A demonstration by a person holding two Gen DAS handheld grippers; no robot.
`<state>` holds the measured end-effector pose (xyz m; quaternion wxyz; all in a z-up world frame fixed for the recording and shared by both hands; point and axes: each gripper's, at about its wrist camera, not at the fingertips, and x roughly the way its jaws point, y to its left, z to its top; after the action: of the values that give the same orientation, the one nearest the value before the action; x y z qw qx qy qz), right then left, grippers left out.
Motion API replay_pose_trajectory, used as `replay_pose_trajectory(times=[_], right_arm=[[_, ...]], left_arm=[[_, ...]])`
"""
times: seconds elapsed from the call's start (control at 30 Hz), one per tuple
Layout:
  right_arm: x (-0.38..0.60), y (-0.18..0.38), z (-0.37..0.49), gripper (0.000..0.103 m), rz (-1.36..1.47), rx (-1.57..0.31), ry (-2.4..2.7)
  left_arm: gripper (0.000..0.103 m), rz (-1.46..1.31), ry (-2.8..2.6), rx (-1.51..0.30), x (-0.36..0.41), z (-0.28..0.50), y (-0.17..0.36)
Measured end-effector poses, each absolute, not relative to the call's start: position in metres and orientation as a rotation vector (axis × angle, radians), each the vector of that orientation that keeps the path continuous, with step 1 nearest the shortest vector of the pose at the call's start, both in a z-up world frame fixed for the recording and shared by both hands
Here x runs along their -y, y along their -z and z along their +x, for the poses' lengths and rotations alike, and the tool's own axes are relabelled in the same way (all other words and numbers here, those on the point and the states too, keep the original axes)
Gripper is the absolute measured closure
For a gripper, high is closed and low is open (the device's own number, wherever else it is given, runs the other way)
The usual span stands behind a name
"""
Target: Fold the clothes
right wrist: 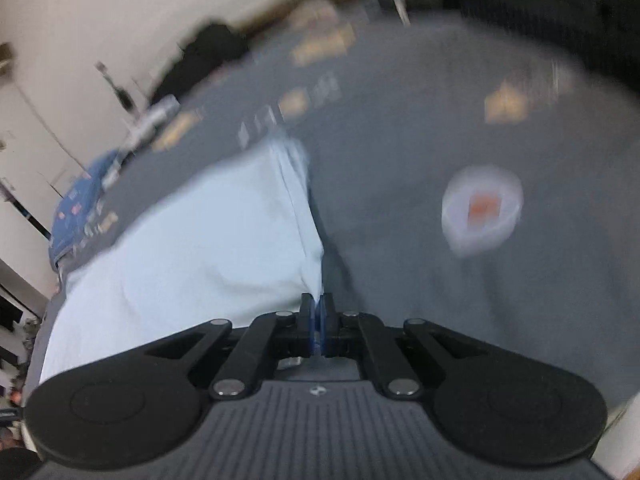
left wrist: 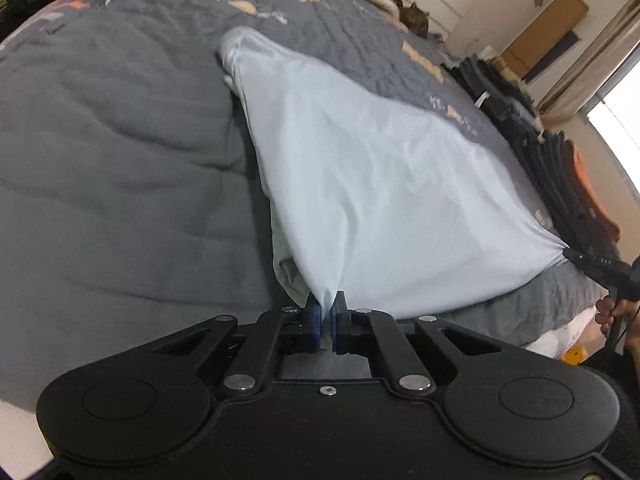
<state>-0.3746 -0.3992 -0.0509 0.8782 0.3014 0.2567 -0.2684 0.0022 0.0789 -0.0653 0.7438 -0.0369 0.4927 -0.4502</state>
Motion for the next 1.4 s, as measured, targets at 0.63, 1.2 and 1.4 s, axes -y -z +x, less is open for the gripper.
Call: replay_pose_trajectory(times=[0.63,1.2,1.4], right_arm=[[0.401,0.038,-0.370,0.087,0.538,-0.553,0.577],[0.398,0.072,-0.329,0.060,0.550,-0.690,0.571],[0.402,0.062,-0.341,0.060,0.619,-0.591,0.558]], left_arm=[[0.071,-0.037,0.885,-0.991,-0.099,0.000,0.024],[0.047,-0.083,0.803,-0.915,-0.058,-0.041,0.001],[0.047,-0.251,0.629,-0.973,-0.096,-0.040,0.028]])
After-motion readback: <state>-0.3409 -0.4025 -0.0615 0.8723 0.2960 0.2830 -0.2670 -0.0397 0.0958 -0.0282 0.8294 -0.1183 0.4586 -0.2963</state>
